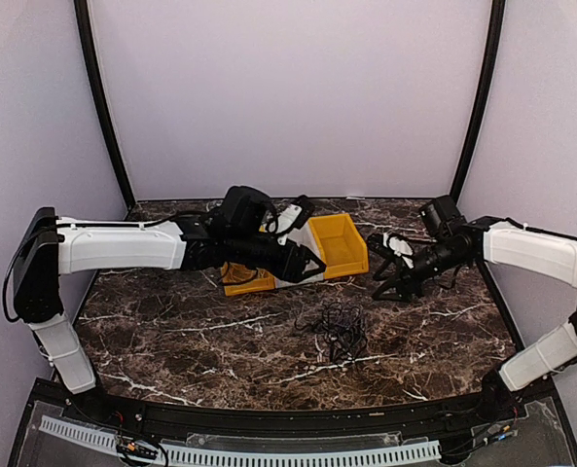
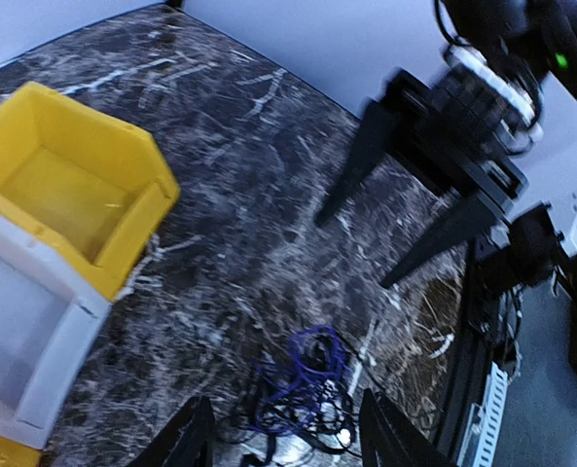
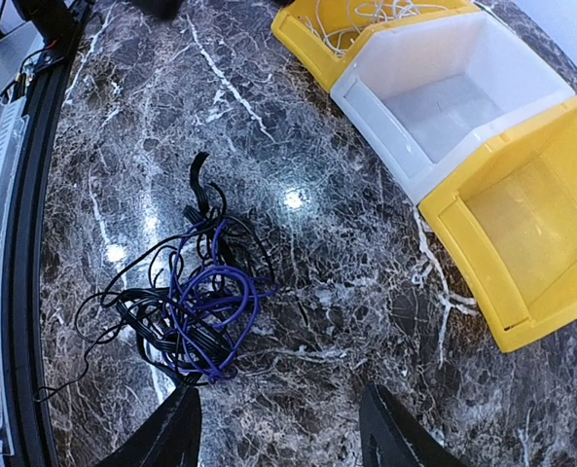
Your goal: Untangle the cables
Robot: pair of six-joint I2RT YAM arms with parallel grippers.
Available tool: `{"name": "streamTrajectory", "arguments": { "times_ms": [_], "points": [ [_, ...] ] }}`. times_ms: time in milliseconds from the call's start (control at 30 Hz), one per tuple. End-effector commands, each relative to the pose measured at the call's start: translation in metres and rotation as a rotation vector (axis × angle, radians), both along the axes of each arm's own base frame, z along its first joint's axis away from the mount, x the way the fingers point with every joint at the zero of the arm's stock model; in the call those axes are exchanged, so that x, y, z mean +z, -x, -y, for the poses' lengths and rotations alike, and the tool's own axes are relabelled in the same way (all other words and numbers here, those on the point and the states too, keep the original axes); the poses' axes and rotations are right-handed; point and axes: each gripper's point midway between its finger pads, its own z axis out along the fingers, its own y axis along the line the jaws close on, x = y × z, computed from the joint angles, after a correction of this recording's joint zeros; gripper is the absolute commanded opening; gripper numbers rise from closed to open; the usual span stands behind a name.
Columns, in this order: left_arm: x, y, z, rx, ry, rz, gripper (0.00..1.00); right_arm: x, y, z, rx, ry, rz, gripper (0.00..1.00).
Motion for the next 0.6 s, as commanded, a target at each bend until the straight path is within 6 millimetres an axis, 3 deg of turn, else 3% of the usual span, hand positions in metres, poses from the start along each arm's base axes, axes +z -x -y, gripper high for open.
{"name": "streamTrajectory", "arguments": {
  "times_ms": [0, 133, 233, 333, 567],
  "points": [
    [0.01, 0.04, 0.026, -0.147, 0.092, 0.04, 0.52, 0.018, 0.009, -0.013, 0.067, -0.013, 0.047, 0.55],
    [-0.008, 0.069, 0.04, -0.22, 0.102, -0.017, 0.49, 0.007, 0.014, -0.017, 0.088, 0.056, 0.08, 0.54],
    [-0.019, 0.084, 0.048, -0.253, 0.082, -0.04, 0.52, -0.003, 0.022, -0.022, 0.113, 0.065, 0.069, 0.53],
    [-0.032, 0.088, 0.051, -0.238, 0.05, -0.05, 0.53, -0.01, 0.027, -0.028, 0.133, 0.072, 0.072, 0.54],
    [-0.04, 0.08, 0.048, -0.196, 0.041, -0.057, 0.47, -0.021, 0.031, -0.041, 0.175, 0.094, 0.078, 0.53]
  ]
}}
